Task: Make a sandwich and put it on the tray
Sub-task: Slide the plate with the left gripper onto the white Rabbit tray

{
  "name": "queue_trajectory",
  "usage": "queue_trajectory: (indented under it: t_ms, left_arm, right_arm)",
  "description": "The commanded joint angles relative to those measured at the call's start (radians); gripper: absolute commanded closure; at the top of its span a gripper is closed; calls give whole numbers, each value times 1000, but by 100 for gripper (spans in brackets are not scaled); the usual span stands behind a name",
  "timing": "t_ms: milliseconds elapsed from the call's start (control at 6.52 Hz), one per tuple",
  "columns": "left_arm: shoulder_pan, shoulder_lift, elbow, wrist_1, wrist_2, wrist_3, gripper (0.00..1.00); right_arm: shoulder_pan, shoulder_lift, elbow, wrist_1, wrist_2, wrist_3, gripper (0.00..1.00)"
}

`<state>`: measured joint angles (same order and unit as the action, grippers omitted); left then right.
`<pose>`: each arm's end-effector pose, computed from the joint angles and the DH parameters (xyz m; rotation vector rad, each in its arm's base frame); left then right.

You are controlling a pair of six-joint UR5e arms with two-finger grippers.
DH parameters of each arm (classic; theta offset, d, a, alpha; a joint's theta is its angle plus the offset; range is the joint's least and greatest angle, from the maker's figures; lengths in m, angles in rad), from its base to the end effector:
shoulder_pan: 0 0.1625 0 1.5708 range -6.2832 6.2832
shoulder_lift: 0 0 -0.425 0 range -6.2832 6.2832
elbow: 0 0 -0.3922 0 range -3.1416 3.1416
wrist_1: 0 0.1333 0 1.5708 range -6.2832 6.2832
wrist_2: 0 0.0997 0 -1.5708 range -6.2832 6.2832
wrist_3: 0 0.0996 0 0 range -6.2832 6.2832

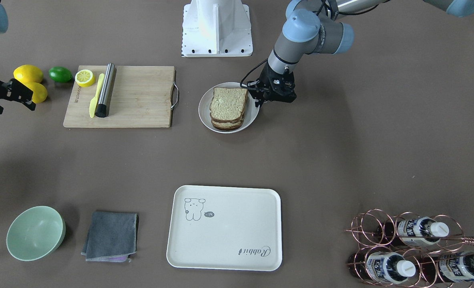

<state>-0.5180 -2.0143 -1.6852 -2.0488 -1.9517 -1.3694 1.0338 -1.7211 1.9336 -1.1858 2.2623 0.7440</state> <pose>0.5131 -0.4032 0.3001 0.0361 1.0777 -0.0881 -0.1678 -0.4183 0.5073 0.0588 -0.8784 -0.0131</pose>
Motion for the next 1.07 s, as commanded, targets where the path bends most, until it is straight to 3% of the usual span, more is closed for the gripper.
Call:
queue_trajectory:
  t_ms: [0, 460, 920]
  left_arm:
    - [-72, -42, 120, -102, -97, -13, 100]
    - [-193, -124, 211, -106, -234, -20, 100]
    - [-252, -286, 448, -205, -271, -22, 100]
  right_arm:
    - [0, 0, -1, 0, -6, 2, 0]
    - [-1, 5, 1, 3, -4, 2, 0]
    - [-4, 14, 4, 2, -4, 6, 0]
